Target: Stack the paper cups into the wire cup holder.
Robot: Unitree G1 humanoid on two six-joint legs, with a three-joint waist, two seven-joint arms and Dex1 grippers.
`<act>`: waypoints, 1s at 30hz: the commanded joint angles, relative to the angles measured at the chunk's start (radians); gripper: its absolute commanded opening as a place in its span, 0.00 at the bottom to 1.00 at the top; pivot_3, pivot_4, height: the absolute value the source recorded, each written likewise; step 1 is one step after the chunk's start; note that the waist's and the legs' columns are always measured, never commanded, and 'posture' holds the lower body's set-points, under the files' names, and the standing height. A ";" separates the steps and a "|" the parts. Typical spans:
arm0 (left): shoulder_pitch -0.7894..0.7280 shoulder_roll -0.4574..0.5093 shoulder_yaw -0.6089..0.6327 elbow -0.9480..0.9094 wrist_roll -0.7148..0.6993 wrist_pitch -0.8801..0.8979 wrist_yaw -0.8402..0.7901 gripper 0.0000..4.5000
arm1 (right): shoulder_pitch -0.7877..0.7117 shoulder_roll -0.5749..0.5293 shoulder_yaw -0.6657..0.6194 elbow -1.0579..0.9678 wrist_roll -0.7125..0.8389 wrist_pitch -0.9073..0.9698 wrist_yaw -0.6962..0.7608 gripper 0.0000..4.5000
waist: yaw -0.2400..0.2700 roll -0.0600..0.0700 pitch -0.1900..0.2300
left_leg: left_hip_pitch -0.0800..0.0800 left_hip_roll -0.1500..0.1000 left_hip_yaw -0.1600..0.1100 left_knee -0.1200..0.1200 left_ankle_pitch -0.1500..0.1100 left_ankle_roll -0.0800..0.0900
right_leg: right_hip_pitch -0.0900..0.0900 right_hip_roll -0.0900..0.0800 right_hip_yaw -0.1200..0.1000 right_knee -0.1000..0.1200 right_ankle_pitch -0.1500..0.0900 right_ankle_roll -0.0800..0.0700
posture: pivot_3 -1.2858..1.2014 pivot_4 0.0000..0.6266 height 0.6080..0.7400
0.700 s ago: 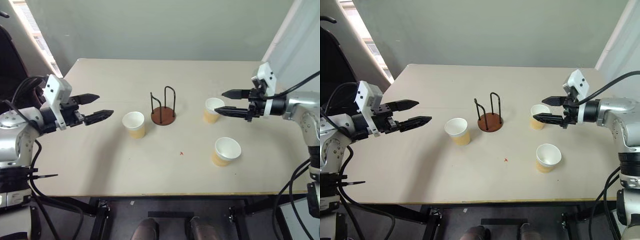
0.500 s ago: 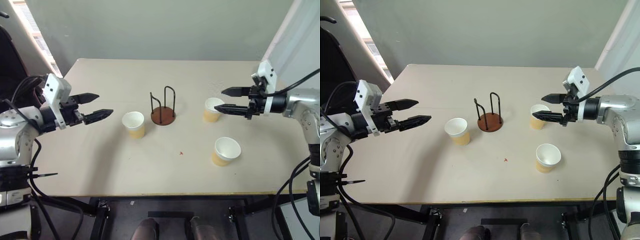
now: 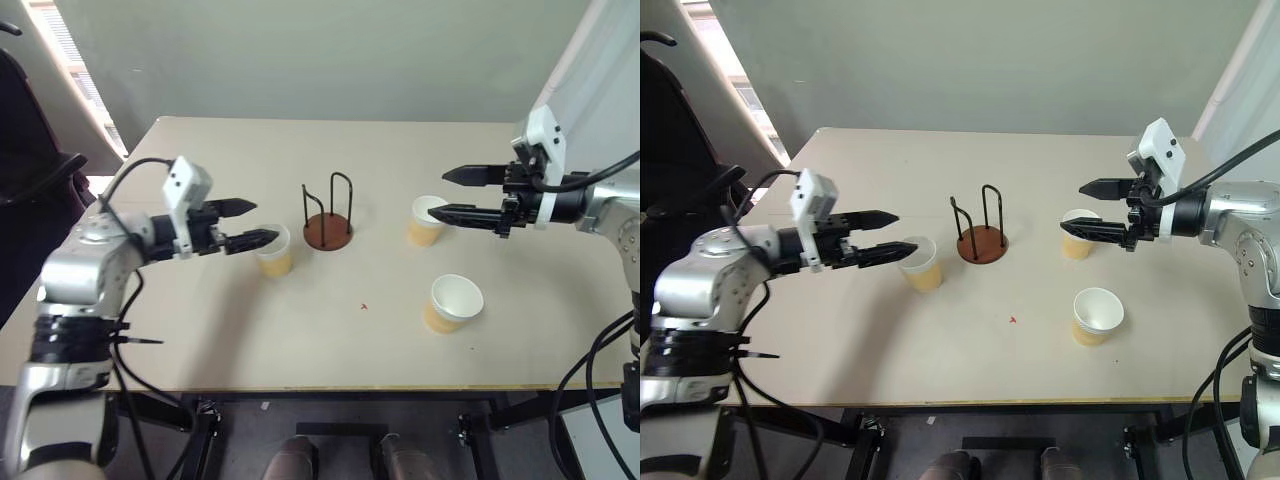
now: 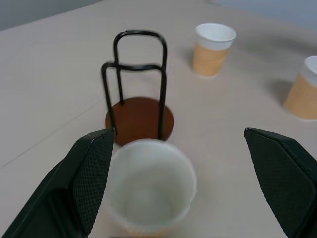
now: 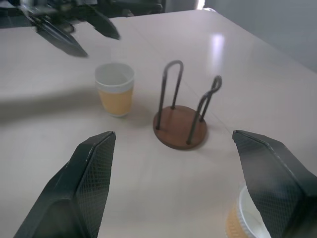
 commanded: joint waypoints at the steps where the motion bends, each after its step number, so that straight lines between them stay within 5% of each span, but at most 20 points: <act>1: -0.056 -0.049 -0.035 0.035 0.047 -0.035 0.036 1.00 | -0.020 -0.016 -0.053 -0.036 0.024 0.014 -0.030 0.87 | 0.000 0.000 0.000 | 0.000 0.000 0.000 0.000 0.000 0.000 | 0.000 0.000 0.000 0.000 0.001 0.001 | 0.52 0.24 1.00; 30: -0.230 -0.316 -0.145 0.379 0.249 -0.198 0.078 1.00 | -0.018 -0.069 -0.080 -0.164 0.152 0.091 -0.038 0.87 | 0.008 0.000 0.000 | -0.001 0.000 0.001 0.001 0.007 -0.005 | 0.004 0.000 0.001 -0.008 0.005 0.011 | 0.52 0.24 1.00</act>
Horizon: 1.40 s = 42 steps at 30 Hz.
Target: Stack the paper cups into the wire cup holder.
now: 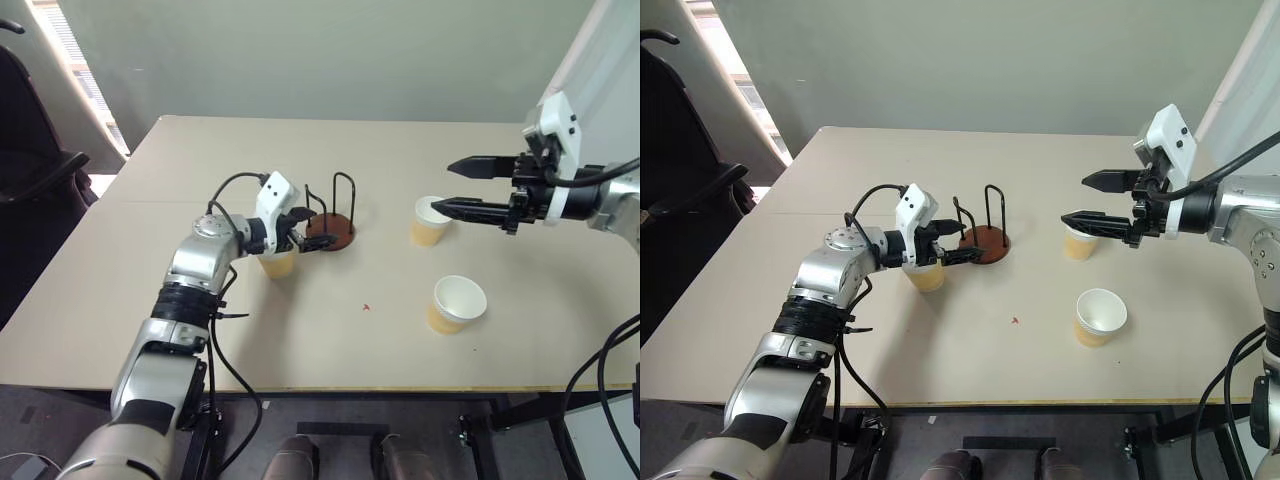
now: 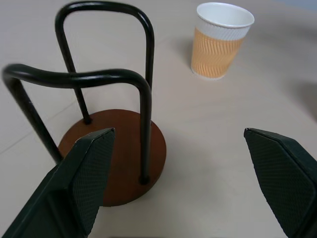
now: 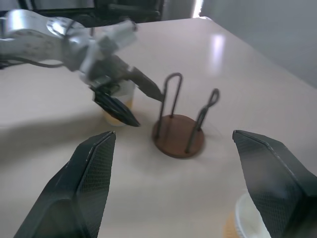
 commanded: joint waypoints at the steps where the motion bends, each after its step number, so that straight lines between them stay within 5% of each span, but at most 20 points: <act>1: -0.051 -0.009 0.006 0.038 0.019 -0.039 0.001 1.00 | -0.019 -0.028 -0.052 -0.073 0.061 0.028 0.013 0.87 | 0.001 0.000 0.000 | 0.000 0.000 0.000 0.000 0.001 -0.001 | 0.001 0.000 0.000 -0.001 0.000 0.000 | 0.52 0.24 1.00; 39: -0.157 -0.108 0.003 0.200 0.073 -0.121 -0.045 1.00 | 0.017 -0.064 -0.064 -0.095 0.105 0.043 -0.019 0.87 | 0.008 0.000 0.000 | -0.004 -0.001 0.001 0.008 -0.003 0.005 | 0.003 -0.001 0.001 -0.008 0.003 0.007 | 0.52 0.24 1.00; 42: -0.173 -0.144 0.003 0.247 0.083 -0.144 -0.025 0.87 | 0.019 -0.067 -0.065 -0.091 0.104 0.040 -0.019 0.88 | 0.009 0.000 0.000 | -0.005 -0.001 0.001 0.009 -0.006 0.010 | 0.003 -0.001 0.001 -0.008 0.003 0.007 | 0.52 0.24 1.00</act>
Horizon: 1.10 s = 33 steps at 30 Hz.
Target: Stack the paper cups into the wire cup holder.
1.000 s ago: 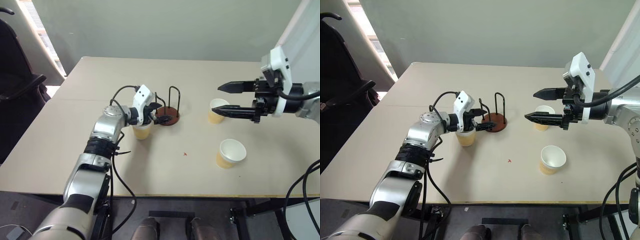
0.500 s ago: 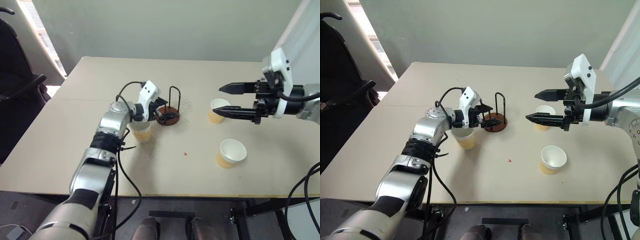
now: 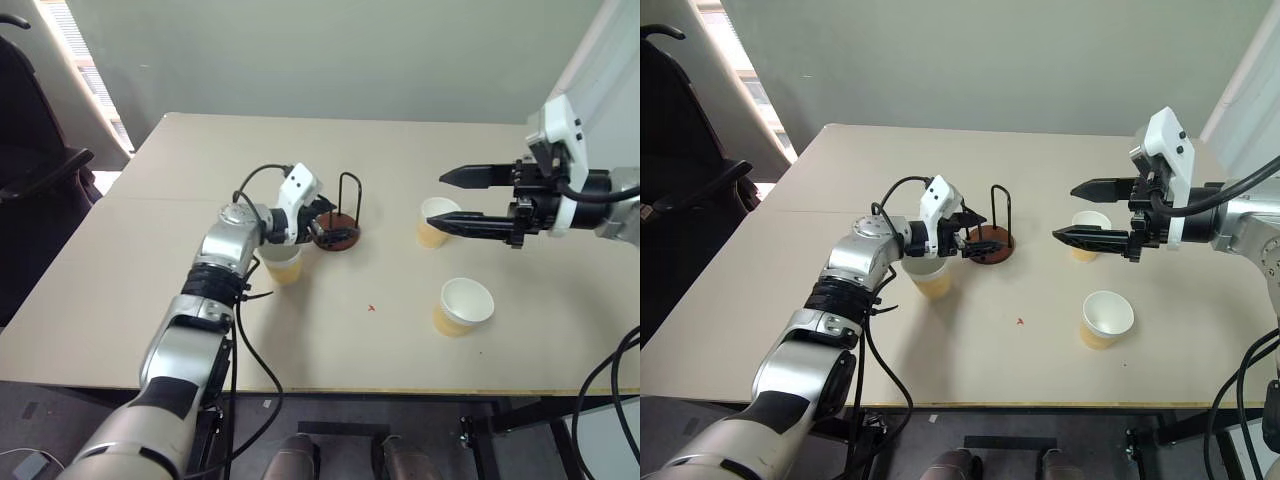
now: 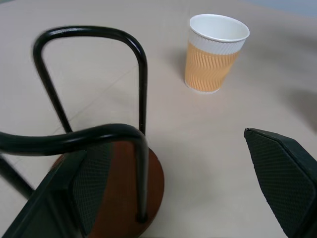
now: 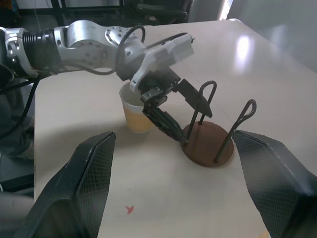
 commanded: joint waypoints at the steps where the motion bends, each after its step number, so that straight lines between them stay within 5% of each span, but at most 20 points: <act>1: -0.052 -0.032 0.005 0.038 0.012 -0.043 0.021 0.79 | -0.006 -0.017 -0.044 -0.012 0.010 -0.010 -0.004 0.88 | 0.001 0.000 0.000 | 0.000 0.000 0.000 0.001 0.000 0.000 | 0.000 0.000 0.000 0.000 0.000 0.000 | 0.52 0.24 1.00; 11: -0.102 -0.064 0.026 0.098 0.009 -0.080 0.026 0.02 | 0.003 -0.028 -0.054 -0.018 0.020 -0.002 -0.016 0.88 | 0.002 0.000 0.000 | -0.001 0.000 0.001 0.002 0.000 0.000 | 0.000 0.000 0.000 0.000 0.001 0.002 | 0.52 0.24 1.00; 17: -0.116 -0.035 0.031 0.036 -0.015 -0.055 -0.045 0.02 | 0.009 -0.031 -0.059 -0.024 0.025 0.001 -0.023 0.88 | 0.002 0.000 0.000 | -0.001 -0.001 0.001 0.002 0.000 0.000 | 0.000 0.000 0.001 -0.001 0.000 0.003 | 0.52 0.24 1.00; 27: 0.033 0.086 -0.094 -0.460 -0.173 0.173 -0.437 0.02 | 0.134 -0.130 -0.172 -0.147 0.148 0.080 0.007 0.88 | 0.006 0.000 0.000 | -0.003 -0.002 0.003 0.003 -0.001 -0.002 | 0.000 -0.001 0.003 -0.001 -0.003 0.006 | 0.52 0.24 1.00; 33: 0.095 0.112 -0.162 -0.495 -0.155 0.150 -0.475 0.02 | 0.200 -0.208 -0.256 -0.151 0.154 0.084 -0.003 0.88 | 0.007 0.000 0.000 | -0.002 -0.002 0.002 0.004 -0.003 0.001 | 0.001 -0.002 0.003 0.000 -0.003 0.006 | 0.52 0.24 1.00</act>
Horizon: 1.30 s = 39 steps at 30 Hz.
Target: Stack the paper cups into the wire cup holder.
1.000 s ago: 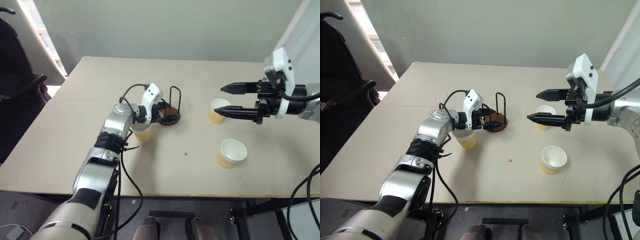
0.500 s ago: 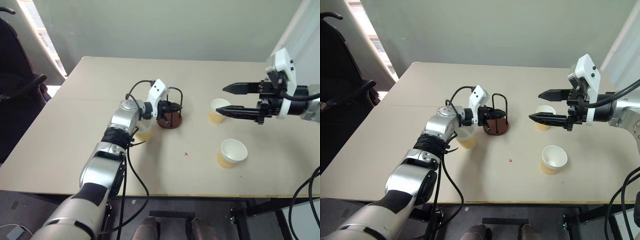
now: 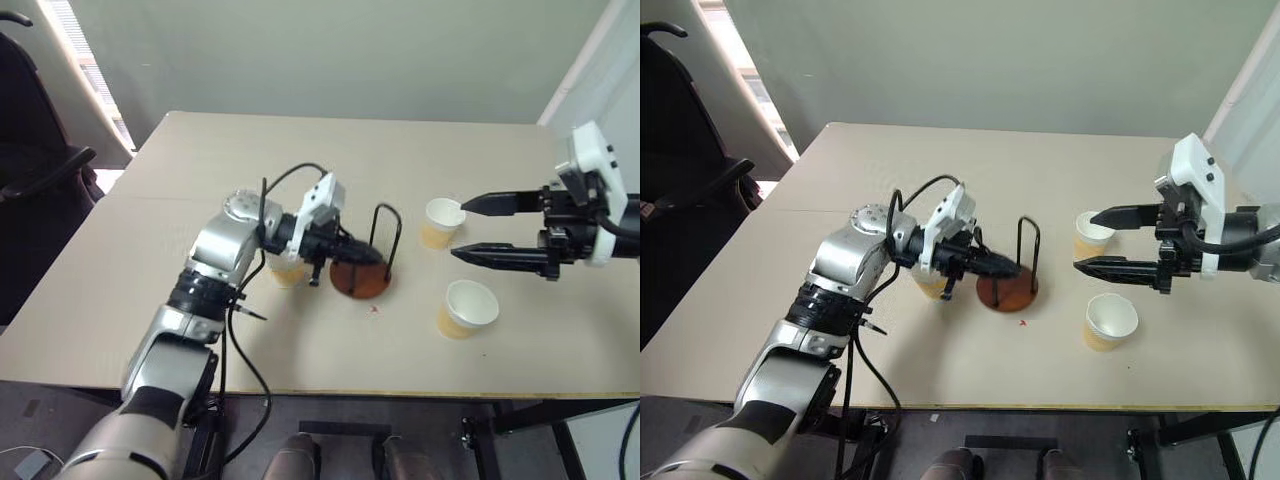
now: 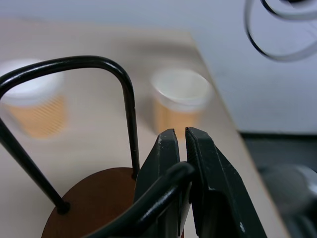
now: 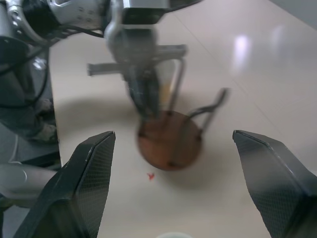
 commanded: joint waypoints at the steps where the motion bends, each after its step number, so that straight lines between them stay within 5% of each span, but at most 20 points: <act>1: 0.002 -0.024 -0.013 -0.021 0.007 -0.043 0.012 0.02 | 0.008 -0.034 -0.084 -0.015 0.016 -0.005 -0.011 0.88 | 0.000 0.000 0.000 | 0.000 0.000 0.000 0.000 -0.004 0.007 | 0.001 0.000 0.000 0.000 0.000 0.000 | 0.52 0.24 1.00; 13: 0.023 -0.104 -0.092 0.081 0.099 -0.223 0.031 0.02 | 0.024 -0.034 -0.097 -0.037 0.057 -0.003 -0.059 0.88 | -0.002 0.000 0.000 | 0.002 0.000 0.001 0.001 -0.005 0.009 | 0.003 0.000 0.000 0.000 0.000 0.001 | 0.52 0.24 1.00; 17: 0.040 -0.071 -0.119 0.072 0.124 -0.234 -0.001 0.24 | 0.027 -0.035 -0.092 -0.036 0.062 -0.006 -0.063 0.88 | -0.002 0.000 0.000 | 0.002 0.000 0.001 0.001 -0.005 0.009 | 0.003 0.000 0.000 0.000 0.000 0.002 | 0.52 0.24 1.00; 27: 0.050 -0.045 -0.111 0.021 0.115 -0.194 -0.008 0.99 | 0.026 -0.063 -0.054 -0.008 0.040 -0.032 -0.021 0.88 | 0.002 0.000 0.000 | 0.002 0.000 0.001 0.001 -0.006 0.010 | 0.003 -0.001 0.000 -0.001 0.000 0.002 | 0.52 0.24 1.00; 39: 0.026 0.099 -0.085 -0.055 0.099 -0.236 -0.108 0.99 | 0.121 -0.182 0.014 -0.025 -0.030 -0.134 0.191 0.88 | 0.000 0.001 0.000 | 0.002 0.000 0.001 0.000 -0.006 0.010 | 0.003 0.000 0.000 -0.001 -0.002 0.001 | 0.52 0.24 1.00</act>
